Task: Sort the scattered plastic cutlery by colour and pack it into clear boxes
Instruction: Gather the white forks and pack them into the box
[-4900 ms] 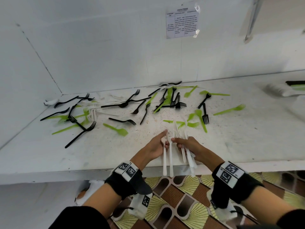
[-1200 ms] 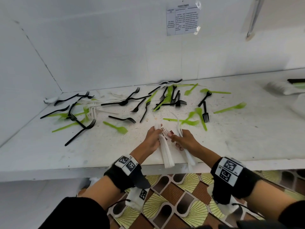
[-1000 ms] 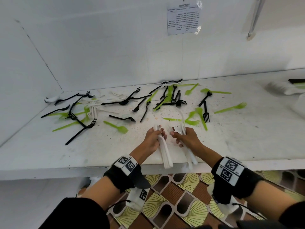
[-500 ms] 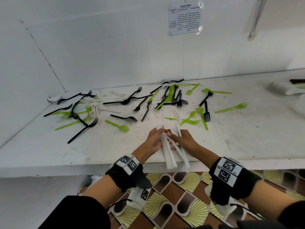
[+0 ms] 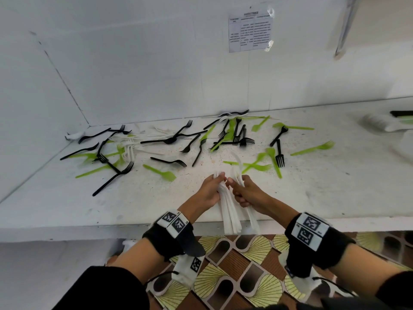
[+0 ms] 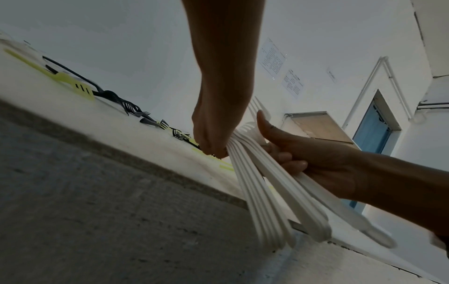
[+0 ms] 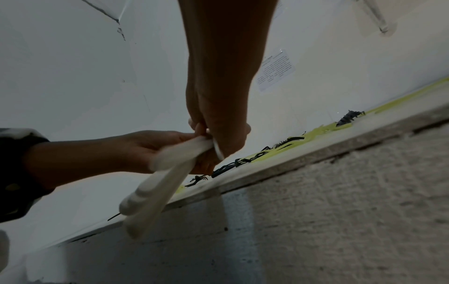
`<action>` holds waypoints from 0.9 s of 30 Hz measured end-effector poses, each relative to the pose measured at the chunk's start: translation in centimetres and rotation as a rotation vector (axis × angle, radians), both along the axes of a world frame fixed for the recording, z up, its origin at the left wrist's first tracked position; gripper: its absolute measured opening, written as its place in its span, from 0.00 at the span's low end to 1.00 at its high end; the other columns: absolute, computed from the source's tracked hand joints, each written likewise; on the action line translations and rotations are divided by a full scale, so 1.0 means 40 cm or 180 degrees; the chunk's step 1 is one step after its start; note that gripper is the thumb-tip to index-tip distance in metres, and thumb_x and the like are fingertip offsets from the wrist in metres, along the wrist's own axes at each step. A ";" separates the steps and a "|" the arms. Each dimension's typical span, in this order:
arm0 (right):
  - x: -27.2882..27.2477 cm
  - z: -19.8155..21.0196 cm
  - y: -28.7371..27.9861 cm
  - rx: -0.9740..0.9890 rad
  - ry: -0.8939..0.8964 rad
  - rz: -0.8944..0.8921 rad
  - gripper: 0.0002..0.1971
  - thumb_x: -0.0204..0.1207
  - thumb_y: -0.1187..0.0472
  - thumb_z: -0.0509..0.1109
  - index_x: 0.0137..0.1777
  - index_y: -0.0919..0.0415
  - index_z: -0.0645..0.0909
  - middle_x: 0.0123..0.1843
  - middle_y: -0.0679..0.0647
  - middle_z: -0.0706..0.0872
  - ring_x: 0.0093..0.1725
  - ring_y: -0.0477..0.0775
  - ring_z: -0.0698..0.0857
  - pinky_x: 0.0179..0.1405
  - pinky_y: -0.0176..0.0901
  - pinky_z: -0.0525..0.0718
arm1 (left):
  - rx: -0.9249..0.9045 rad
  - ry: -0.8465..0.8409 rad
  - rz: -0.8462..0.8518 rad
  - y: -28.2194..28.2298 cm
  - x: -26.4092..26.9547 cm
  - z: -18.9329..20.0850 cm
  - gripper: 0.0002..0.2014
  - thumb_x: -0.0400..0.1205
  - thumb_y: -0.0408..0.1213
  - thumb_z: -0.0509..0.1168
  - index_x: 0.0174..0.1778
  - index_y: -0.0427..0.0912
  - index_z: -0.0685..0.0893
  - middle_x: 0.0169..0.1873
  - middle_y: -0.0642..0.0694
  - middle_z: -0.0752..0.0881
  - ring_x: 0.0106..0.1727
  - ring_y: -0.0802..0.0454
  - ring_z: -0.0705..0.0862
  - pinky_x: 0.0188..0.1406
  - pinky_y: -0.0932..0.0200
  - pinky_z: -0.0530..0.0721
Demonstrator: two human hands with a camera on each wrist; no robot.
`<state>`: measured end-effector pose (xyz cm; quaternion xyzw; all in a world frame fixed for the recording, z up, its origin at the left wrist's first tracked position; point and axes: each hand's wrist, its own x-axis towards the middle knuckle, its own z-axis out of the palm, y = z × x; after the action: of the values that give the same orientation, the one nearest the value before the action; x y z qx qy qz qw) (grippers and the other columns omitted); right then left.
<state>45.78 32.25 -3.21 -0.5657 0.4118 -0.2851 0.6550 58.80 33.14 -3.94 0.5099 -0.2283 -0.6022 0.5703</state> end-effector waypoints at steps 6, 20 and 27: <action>0.008 -0.005 0.007 0.0098 -0.0070 0.0108 0.20 0.82 0.46 0.57 0.62 0.59 0.58 0.35 0.51 0.67 0.26 0.43 0.65 0.17 0.29 0.65 | -0.0155 -0.0240 -0.0282 0.001 -0.003 0.012 0.07 0.81 0.36 0.66 0.48 0.35 0.82 0.38 0.43 0.88 0.37 0.52 0.87 0.40 0.57 0.86; -0.004 -0.001 -0.002 0.0220 -0.0293 -0.0046 0.15 0.86 0.57 0.54 0.55 0.63 0.81 0.43 0.58 0.83 0.38 0.52 0.83 0.29 0.39 0.85 | -0.0038 -0.0088 -0.0040 0.000 0.021 -0.007 0.07 0.84 0.32 0.62 0.40 0.37 0.77 0.37 0.42 0.82 0.42 0.47 0.84 0.45 0.52 0.86; -0.006 0.002 -0.016 -0.0085 0.0284 -0.0588 0.19 0.82 0.42 0.55 0.58 0.59 0.67 0.35 0.52 0.72 0.25 0.44 0.64 0.13 0.30 0.63 | -0.0050 0.0110 0.0211 -0.006 0.032 0.004 0.07 0.85 0.33 0.59 0.40 0.38 0.75 0.33 0.45 0.74 0.33 0.53 0.74 0.28 0.63 0.83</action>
<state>45.53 31.60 -3.15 -0.5462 0.4872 -0.3242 0.5993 60.06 32.88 -3.80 0.5022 -0.2061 -0.5899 0.5978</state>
